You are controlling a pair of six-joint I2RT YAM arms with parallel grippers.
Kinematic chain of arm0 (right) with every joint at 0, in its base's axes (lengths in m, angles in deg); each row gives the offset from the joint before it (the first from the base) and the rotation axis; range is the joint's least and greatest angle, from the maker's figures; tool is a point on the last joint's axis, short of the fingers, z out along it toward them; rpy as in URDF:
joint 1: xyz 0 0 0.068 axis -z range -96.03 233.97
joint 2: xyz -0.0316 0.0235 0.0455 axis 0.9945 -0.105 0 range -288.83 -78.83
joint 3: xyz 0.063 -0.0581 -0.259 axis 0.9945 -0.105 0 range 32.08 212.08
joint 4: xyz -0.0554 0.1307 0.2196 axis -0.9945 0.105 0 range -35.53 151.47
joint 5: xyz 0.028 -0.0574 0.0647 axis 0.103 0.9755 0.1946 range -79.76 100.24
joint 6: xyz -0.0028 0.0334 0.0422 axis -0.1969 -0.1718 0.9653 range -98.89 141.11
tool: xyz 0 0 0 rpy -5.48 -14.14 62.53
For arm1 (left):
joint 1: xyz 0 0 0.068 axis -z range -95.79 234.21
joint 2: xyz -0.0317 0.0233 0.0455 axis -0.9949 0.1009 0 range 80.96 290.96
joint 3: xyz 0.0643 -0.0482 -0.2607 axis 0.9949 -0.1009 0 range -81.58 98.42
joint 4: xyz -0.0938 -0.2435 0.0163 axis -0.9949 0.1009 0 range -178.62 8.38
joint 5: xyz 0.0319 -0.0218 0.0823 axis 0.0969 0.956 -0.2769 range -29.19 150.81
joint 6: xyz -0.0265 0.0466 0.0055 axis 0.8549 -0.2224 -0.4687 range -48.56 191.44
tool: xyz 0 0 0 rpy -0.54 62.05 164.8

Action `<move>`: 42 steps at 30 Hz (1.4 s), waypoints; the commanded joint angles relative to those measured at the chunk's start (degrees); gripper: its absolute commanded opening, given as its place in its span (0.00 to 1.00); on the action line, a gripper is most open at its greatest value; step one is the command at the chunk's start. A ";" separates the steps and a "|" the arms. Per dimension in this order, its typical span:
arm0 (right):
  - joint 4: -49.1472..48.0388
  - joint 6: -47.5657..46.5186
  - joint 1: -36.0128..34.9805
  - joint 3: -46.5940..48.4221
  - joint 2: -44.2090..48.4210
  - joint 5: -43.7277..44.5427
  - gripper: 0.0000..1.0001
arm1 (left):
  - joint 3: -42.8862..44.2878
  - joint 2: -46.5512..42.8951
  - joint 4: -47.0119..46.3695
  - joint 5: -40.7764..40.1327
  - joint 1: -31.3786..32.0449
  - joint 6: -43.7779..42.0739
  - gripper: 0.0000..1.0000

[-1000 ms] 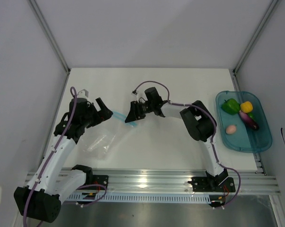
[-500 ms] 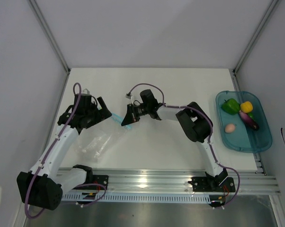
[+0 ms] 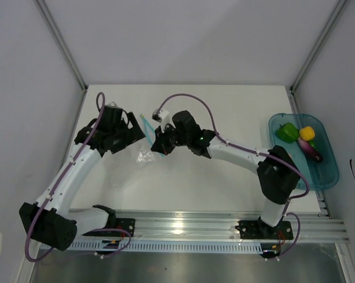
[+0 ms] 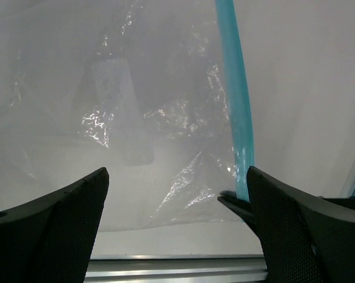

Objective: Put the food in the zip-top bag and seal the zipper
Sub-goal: Pick up the zipper food storage bag at the center of the board.

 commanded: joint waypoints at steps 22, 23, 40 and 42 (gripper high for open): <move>0.94 -8.07 -10.93 -8.15 11.22 23.78 0.00 | 6.46 11.54 1.92 2.59 8.62 6.49 1.00; -0.55 -7.37 -10.93 -9.54 11.66 23.43 0.00 | 6.37 11.54 1.39 3.91 8.62 6.40 1.00; -9.09 -8.68 -11.10 -16.15 19.30 28.26 0.00 | 1.19 8.99 -4.86 12.36 8.71 -1.33 0.96; -9.26 -8.77 -11.10 -16.41 20.44 28.61 0.00 | 1.19 9.78 -4.77 12.97 8.71 -2.03 0.96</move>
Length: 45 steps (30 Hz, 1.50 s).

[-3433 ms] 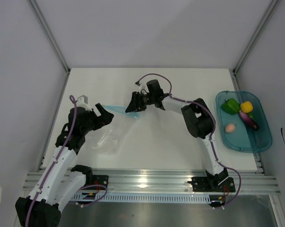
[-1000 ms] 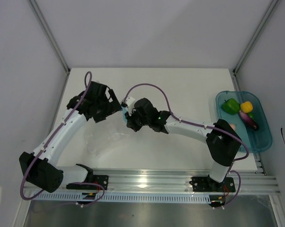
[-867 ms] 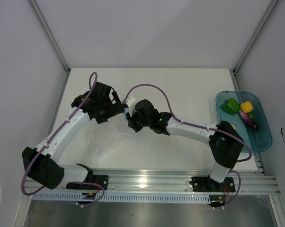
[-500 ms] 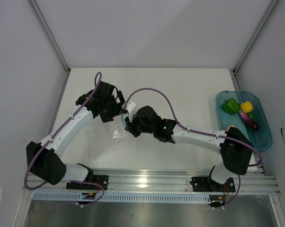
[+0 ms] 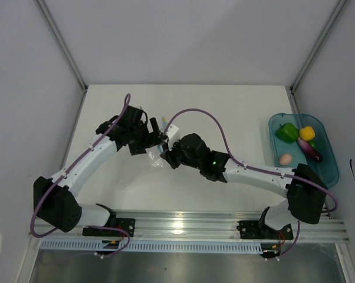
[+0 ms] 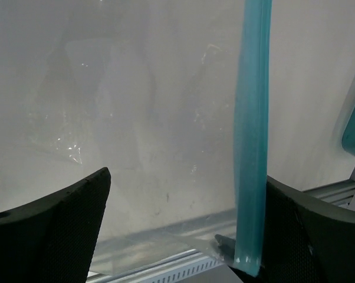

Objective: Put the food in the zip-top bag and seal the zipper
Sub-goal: Pick up the zipper food storage bag at the center of the board, then pick up the fake vegetable from the bin.

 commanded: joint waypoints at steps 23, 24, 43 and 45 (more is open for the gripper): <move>17.28 11.03 0.09 2.97 9.41 16.93 0.59 | -8.93 -8.23 -15.58 9.10 0.54 -6.45 0.00; 18.43 11.47 0.09 3.05 10.20 17.82 0.66 | -8.93 -8.59 -16.12 8.84 0.63 -7.06 0.01; 43.04 26.33 41.89 2.53 28.49 17.76 0.99 | -7.35 -10.61 -19.29 7.25 6.34 -10.84 0.01; 43.22 25.28 48.74 1.83 28.76 13.36 0.99 | -7.53 -10.88 -19.72 7.78 6.69 -10.75 0.01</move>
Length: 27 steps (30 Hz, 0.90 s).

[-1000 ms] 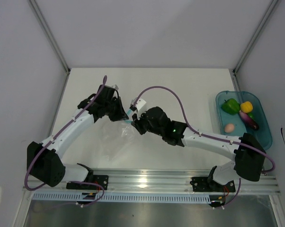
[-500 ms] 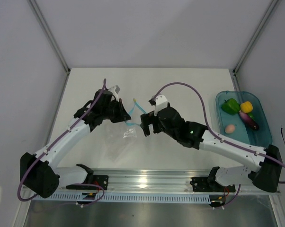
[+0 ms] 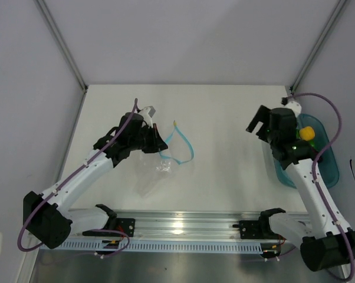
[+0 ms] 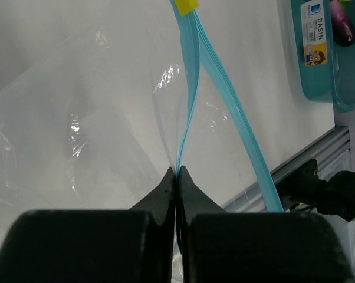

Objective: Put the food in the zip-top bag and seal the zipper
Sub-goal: Pick up the fake vegetable from the bin.

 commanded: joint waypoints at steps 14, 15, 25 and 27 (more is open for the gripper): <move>1.67 -0.50 37.89 -4.20 -10.56 -12.94 0.99 | 2.07 -2.45 -3.45 4.62 1.60 -2.48 0.01; 1.05 -0.16 38.77 -5.43 -10.65 -13.03 0.99 | 1.98 -2.45 -3.36 4.89 1.69 -2.30 0.01; -4.13 1.52 42.39 -8.60 -18.64 -13.82 0.99 | -0.92 -4.99 -4.68 5.24 1.78 -0.63 0.00; -5.62 1.78 42.21 -9.57 -19.00 -13.21 0.99 | -0.66 -4.99 -4.42 5.15 2.13 -0.37 0.01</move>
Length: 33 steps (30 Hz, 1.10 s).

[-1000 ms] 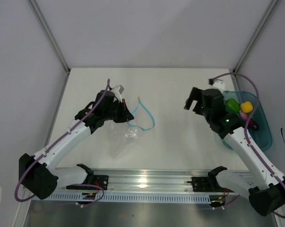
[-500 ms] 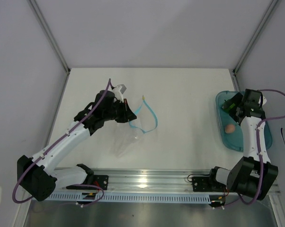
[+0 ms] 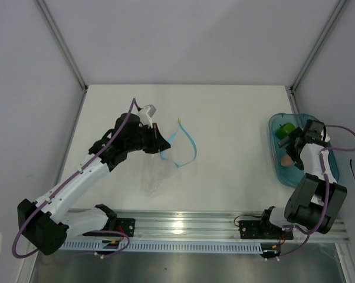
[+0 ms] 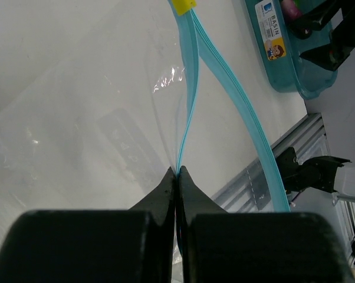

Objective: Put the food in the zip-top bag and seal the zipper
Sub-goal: Pick up the fake vegetable from the bin.

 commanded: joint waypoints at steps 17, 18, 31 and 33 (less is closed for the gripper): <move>-12.94 -1.05 -1.33 -0.94 -11.84 4.87 0.96 | 4.00 3.44 0.40 -1.68 5.19 2.33 0.01; -13.11 -1.23 -1.34 -0.42 -12.28 4.96 0.95 | 4.00 3.71 0.49 -1.68 5.19 2.16 0.01; -12.85 -1.67 -4.06 0.56 -14.57 7.68 0.72 | 4.44 3.80 1.02 -2.38 5.28 0.93 0.01; -12.85 -1.67 -4.24 0.56 -14.31 8.03 0.65 | 4.18 3.53 0.93 -2.38 5.28 0.92 0.01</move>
